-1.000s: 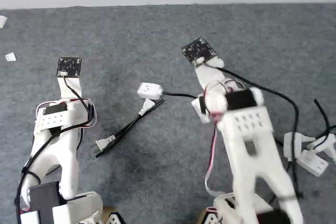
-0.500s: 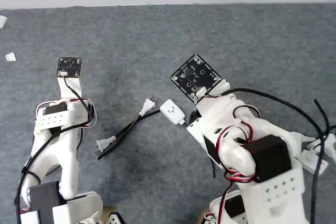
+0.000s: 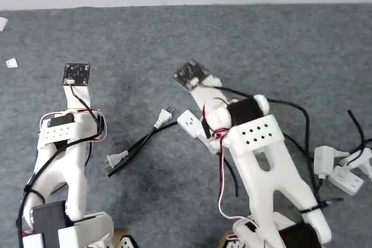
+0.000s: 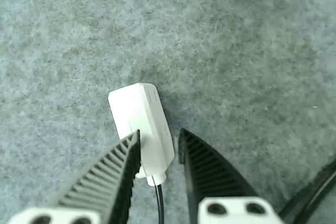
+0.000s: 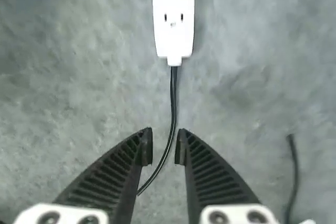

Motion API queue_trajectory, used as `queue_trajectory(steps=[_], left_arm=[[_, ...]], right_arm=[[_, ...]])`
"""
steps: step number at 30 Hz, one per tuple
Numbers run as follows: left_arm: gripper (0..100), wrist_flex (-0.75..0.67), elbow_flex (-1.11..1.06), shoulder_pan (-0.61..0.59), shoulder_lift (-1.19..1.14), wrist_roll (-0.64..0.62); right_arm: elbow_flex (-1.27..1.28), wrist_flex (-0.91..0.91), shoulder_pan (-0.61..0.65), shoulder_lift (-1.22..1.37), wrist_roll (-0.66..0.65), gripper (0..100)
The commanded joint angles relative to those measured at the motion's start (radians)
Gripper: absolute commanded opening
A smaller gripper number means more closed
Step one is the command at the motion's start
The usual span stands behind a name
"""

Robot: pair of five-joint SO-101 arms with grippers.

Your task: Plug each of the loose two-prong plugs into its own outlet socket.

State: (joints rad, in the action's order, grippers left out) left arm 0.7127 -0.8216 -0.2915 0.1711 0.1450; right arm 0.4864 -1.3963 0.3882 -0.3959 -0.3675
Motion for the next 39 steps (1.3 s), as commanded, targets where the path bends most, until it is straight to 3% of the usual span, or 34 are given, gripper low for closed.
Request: queue_trajectory(steps=[1,8,13,19,28,32,39], left_arm=[[11,-0.021,0.038,-0.005,0.003,-0.003],[12,-0.023,0.039,-0.005,0.002,-0.003],[12,-0.023,0.039,-0.003,0.002,-0.003],[12,-0.023,0.039,-0.003,0.002,-0.003],[12,-0.023,0.039,-0.008,0.002,-0.003],[12,-0.023,0.039,-0.008,0.002,-0.003],[12,-0.023,0.039,-0.008,0.002,-0.003]], right_arm=[[0.161,0.081,-0.053,-0.042,-0.012,9.5],[0.442,0.242,-0.117,-0.059,-0.017,9.5],[0.516,0.302,-0.189,-0.058,-0.101,9.5],[0.597,0.320,-0.168,-0.058,-0.167,9.5],[0.605,0.329,-0.139,-0.056,-0.178,8.8],[0.606,0.329,-0.142,-0.056,-0.175,0.5],[0.560,0.274,-0.140,-0.073,-0.189,0.8]])
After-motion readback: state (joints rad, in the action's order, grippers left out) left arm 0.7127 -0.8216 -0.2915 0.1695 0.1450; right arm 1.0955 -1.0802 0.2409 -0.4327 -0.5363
